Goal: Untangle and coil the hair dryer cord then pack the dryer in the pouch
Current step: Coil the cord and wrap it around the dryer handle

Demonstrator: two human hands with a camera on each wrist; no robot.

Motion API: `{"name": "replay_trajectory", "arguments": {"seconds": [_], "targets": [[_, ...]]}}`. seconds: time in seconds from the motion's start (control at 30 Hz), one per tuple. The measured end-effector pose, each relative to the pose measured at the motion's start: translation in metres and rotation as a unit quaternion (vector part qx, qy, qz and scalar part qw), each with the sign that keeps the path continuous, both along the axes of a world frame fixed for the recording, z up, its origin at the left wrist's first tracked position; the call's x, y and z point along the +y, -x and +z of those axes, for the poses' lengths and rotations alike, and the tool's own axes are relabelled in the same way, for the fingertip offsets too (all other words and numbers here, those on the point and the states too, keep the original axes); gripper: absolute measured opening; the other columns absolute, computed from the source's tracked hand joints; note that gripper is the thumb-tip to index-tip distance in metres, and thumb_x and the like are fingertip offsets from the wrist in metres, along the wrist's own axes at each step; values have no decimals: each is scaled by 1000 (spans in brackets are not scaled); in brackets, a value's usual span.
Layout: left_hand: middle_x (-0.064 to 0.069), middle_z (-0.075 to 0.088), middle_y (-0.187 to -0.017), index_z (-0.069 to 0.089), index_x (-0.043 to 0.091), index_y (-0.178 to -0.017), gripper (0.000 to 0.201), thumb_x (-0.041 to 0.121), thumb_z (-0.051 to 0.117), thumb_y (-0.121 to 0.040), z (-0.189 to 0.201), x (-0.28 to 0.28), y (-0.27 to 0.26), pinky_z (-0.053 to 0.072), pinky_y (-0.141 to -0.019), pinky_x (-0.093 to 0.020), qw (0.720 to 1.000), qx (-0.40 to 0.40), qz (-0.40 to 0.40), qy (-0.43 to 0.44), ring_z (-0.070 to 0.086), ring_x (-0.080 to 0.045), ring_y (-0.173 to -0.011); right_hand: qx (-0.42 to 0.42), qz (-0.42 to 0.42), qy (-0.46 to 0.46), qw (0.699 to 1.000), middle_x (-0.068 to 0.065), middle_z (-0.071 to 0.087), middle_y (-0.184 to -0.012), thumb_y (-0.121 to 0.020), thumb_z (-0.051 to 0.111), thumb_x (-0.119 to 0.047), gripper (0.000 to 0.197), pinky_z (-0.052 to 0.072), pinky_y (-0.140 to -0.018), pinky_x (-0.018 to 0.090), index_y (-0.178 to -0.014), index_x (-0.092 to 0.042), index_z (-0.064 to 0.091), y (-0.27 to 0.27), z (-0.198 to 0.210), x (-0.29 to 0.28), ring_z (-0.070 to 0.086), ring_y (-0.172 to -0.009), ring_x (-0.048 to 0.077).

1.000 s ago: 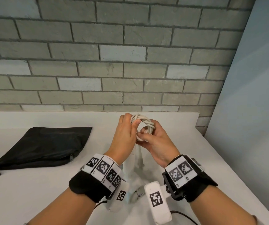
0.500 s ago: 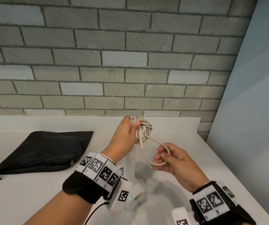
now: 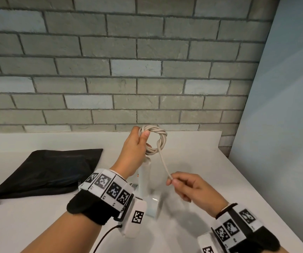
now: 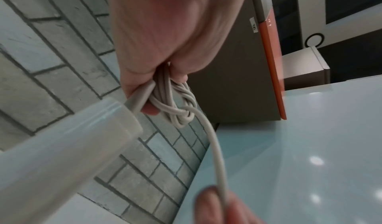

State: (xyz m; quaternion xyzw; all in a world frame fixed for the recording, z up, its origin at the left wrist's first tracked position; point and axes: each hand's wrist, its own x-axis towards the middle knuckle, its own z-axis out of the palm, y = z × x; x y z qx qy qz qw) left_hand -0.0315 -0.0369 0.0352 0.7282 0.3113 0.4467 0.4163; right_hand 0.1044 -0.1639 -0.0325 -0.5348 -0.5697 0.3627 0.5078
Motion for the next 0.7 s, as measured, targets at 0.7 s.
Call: {"name": "replay_trajectory", "arguments": {"seconds": [0.7], "targets": [[-3, 54, -88, 51, 9, -99, 33, 35, 31, -97, 2, -26, -2, 46, -48, -20, 995, 24, -77, 64, 50, -13, -71, 51, -23, -9, 998, 8, 52, -62, -90, 46, -7, 21, 25, -45, 20, -85, -4, 66, -5, 71, 57, 35, -49, 13]]}}
